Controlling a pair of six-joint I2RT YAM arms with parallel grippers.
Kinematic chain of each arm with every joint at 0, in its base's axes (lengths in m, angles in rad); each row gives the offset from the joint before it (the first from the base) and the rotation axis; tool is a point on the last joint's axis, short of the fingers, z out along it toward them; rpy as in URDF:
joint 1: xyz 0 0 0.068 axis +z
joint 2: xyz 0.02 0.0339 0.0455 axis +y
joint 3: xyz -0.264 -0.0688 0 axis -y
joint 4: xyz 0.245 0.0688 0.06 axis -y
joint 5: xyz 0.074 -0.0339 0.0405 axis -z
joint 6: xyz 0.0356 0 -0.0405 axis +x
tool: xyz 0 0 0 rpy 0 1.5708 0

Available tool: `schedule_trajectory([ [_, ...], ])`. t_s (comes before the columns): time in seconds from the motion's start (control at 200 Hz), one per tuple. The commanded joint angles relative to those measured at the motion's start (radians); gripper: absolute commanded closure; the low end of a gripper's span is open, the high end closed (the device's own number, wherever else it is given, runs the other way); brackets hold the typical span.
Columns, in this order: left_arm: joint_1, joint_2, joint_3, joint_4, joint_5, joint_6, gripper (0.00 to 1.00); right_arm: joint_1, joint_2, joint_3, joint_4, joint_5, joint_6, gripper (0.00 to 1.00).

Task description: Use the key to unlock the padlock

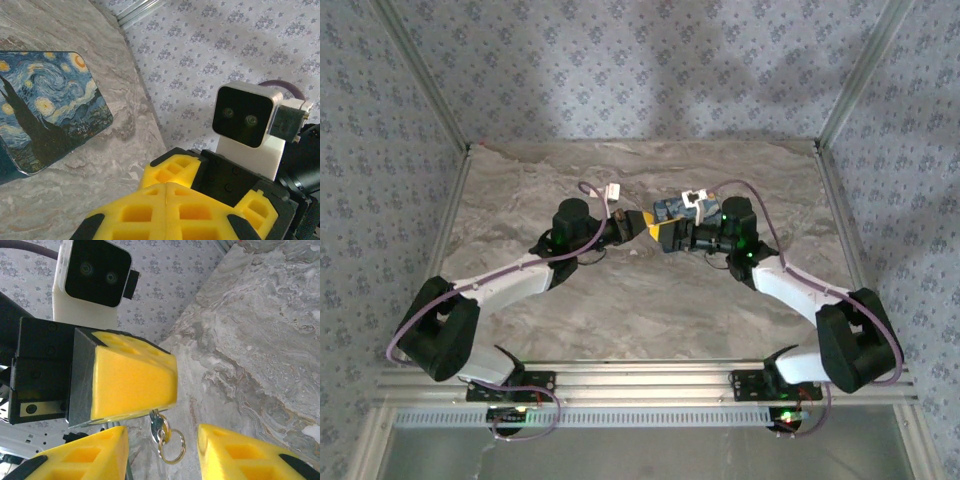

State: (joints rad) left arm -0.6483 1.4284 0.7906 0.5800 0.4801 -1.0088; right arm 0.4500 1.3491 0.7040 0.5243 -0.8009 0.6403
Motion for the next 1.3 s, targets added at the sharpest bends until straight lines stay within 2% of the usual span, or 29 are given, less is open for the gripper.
schedule_trajectory([
  [0.0, -0.005, -0.013, 0.032, 0.045, 0.021, 0.026, 1.00, 0.008, 0.011, 0.035, 0.024, -0.015, 0.005, 0.63],
  [0.41, -0.006, -0.013, 0.031, 0.044, 0.015, 0.025, 1.00, 0.010, 0.009, 0.029, -0.022, -0.009, -0.002, 0.78],
  [0.6, -0.007, -0.011, 0.032, 0.039, 0.014, 0.028, 1.00, 0.010, 0.004, 0.031, -0.052, -0.003, -0.003, 0.97],
  [0.675, -0.007, -0.013, 0.037, 0.027, 0.013, 0.033, 1.00, 0.008, -0.003, 0.032, -0.073, 0.007, -0.031, 1.00],
  [0.879, -0.002, -0.041, 0.098, -0.123, -0.007, 0.121, 0.70, -0.002, -0.049, 0.023, -0.152, 0.060, -0.068, 1.00],
  [0.969, 0.003, -0.053, 0.134, -0.201, -0.029, 0.170, 0.48, -0.019, -0.076, 0.011, -0.190, 0.091, -0.081, 1.00],
  [1.044, 0.007, -0.061, 0.163, -0.273, -0.059, 0.217, 0.35, -0.039, -0.099, 0.000, -0.239, 0.128, -0.093, 1.00],
  [1.294, 0.006, -0.040, 0.243, -0.488, -0.247, 0.347, 0.14, -0.105, -0.216, -0.031, -0.446, 0.309, -0.146, 1.00],
])
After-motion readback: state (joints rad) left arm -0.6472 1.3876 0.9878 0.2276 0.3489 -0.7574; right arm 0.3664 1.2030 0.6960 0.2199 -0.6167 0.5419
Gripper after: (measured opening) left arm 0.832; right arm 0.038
